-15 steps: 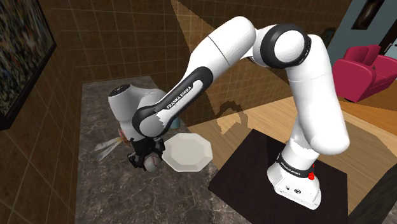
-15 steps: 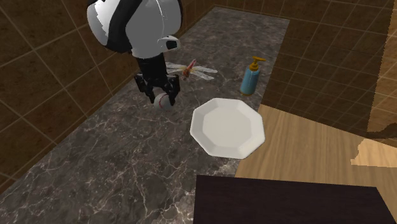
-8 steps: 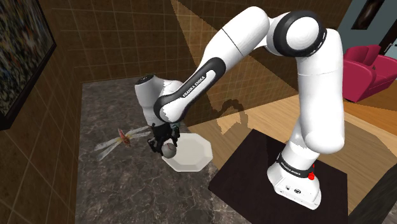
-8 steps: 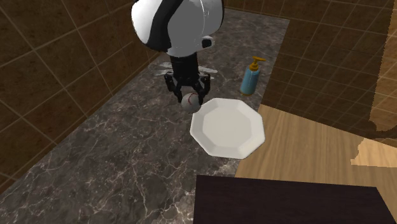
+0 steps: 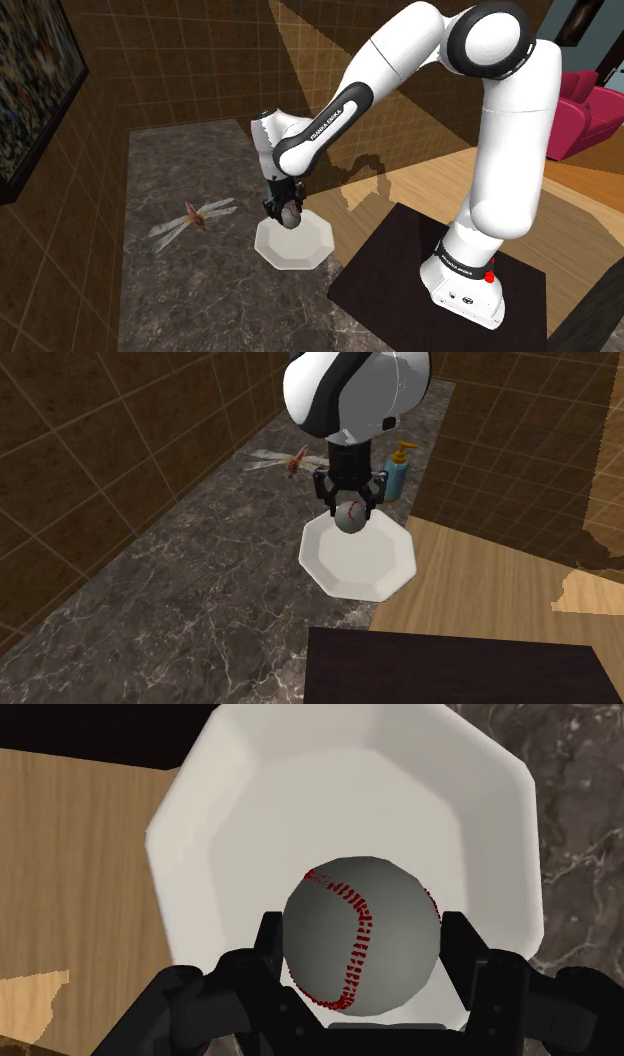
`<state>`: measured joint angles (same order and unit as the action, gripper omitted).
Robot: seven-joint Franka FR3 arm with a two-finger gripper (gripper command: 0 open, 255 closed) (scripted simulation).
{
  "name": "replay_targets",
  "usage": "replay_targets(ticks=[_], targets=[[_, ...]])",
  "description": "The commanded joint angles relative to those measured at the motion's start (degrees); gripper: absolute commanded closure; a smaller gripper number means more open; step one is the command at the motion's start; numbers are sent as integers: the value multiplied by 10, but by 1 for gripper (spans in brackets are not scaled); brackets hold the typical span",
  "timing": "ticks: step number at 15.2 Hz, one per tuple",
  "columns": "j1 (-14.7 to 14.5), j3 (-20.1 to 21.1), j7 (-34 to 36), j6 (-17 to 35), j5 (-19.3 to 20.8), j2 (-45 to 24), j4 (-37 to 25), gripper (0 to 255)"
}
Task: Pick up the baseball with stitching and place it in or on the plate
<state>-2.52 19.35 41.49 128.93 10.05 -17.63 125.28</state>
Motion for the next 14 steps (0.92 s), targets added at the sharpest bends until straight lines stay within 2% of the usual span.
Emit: replay_targets(ticks=[1, 14], targets=[[22, -9, -32, 8, -3, 23, 27, 255], [7, -31, 1, 88, 42, -66, 24, 255]])
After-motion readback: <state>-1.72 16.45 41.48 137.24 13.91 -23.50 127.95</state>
